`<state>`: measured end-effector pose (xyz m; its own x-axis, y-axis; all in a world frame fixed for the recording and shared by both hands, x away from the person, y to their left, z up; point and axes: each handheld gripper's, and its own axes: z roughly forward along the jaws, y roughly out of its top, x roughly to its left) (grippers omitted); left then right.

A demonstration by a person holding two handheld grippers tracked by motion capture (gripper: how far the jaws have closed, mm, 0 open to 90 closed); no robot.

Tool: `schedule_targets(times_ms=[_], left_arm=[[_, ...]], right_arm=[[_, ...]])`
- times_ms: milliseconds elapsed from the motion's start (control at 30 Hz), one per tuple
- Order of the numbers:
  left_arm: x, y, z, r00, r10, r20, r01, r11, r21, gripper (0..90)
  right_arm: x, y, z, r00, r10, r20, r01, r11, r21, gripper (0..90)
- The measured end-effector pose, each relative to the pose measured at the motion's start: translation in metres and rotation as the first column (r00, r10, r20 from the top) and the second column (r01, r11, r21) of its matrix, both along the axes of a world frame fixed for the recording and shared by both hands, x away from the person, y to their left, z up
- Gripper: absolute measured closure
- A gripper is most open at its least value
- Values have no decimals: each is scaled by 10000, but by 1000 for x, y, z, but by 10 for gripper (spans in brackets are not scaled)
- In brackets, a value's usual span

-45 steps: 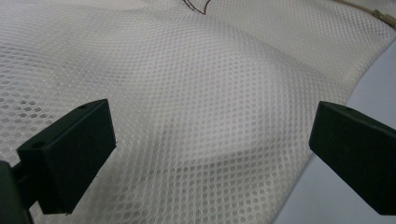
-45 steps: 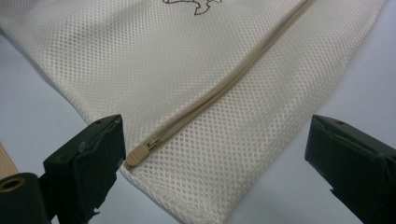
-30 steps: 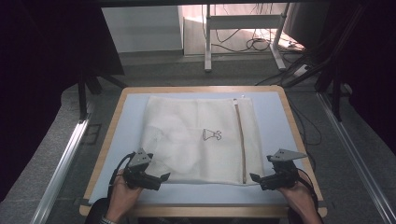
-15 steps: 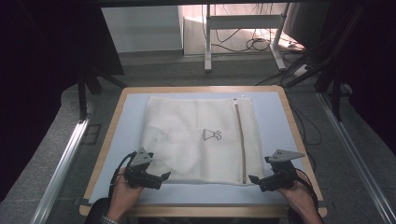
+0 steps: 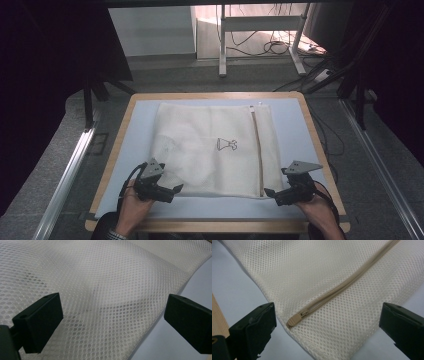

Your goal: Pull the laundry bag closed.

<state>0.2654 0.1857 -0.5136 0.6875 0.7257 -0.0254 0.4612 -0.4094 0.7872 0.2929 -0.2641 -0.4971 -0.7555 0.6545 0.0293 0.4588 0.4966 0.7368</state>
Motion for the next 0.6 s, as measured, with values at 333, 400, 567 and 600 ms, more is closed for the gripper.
schedule_targets(times_ms=[333, 400, 567, 600], left_arm=[[0, -2, 0, 10000, -81, 33, 81, 9999, 93, 18], [0, -2, 0, 9999, -100, 21, 100, 9999, 100, 18], [0, -3, 0, 9999, -134, 23, 134, 9998, 132, 18], [0, -3, 0, 9999, -135, 27, 135, 9998, 130, 18]], right_arm=[[1, 6, -1, 9995, -302, -76, 302, 9995, 99, 13], [0, 8, 0, 9997, -259, -2, 259, 9995, -166, 26], [-2, 14, 0, 10000, -45, -59, 41, 9977, -671, 41], [-2, 15, -1, 10000, -7, -62, 2, 9968, -795, 46]])
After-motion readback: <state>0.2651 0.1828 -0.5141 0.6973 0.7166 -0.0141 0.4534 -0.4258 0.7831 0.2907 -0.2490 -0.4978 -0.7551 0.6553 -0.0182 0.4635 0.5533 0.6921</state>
